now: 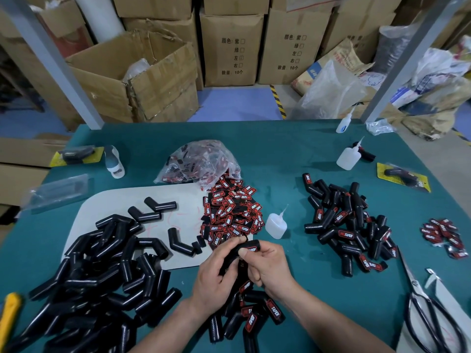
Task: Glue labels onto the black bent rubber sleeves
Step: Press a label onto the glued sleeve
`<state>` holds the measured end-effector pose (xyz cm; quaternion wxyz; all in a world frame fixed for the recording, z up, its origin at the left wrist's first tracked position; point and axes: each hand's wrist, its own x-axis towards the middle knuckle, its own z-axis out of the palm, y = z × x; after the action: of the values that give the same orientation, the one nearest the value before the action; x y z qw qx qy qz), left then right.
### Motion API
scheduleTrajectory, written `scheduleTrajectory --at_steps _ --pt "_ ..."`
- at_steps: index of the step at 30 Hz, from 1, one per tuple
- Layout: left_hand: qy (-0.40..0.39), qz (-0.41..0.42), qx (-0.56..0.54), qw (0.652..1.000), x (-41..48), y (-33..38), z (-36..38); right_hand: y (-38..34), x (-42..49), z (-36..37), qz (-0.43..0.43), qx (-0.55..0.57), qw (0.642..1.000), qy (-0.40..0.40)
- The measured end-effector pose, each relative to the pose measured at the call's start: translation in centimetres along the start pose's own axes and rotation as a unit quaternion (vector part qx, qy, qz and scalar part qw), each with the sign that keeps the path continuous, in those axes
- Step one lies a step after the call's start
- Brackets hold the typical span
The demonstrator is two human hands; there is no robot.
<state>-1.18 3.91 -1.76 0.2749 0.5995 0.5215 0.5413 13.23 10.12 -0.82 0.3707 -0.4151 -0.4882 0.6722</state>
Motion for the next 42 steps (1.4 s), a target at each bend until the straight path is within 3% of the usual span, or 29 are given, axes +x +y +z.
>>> scheduleTrajectory --at_steps 16,24,33,42 --pt "0.086 0.027 -0.042 0.995 0.5 -0.6 0.1 -0.5 -0.2 -0.2 0.020 0.023 0.998 -0.061" --pt "0.111 0.027 -0.052 0.992 0.9 -0.9 -0.3 -1.4 0.9 -1.3 0.056 -0.029 0.989 -0.135" --pt "0.091 0.014 -0.046 0.995 1.0 -1.0 -0.3 -1.0 1.0 -1.2 -0.010 -0.039 0.999 -0.024" --pt "0.111 -0.003 -0.043 0.993 1.0 -1.5 -0.5 -1.4 1.0 -1.2 -0.025 -0.083 0.994 -0.064"
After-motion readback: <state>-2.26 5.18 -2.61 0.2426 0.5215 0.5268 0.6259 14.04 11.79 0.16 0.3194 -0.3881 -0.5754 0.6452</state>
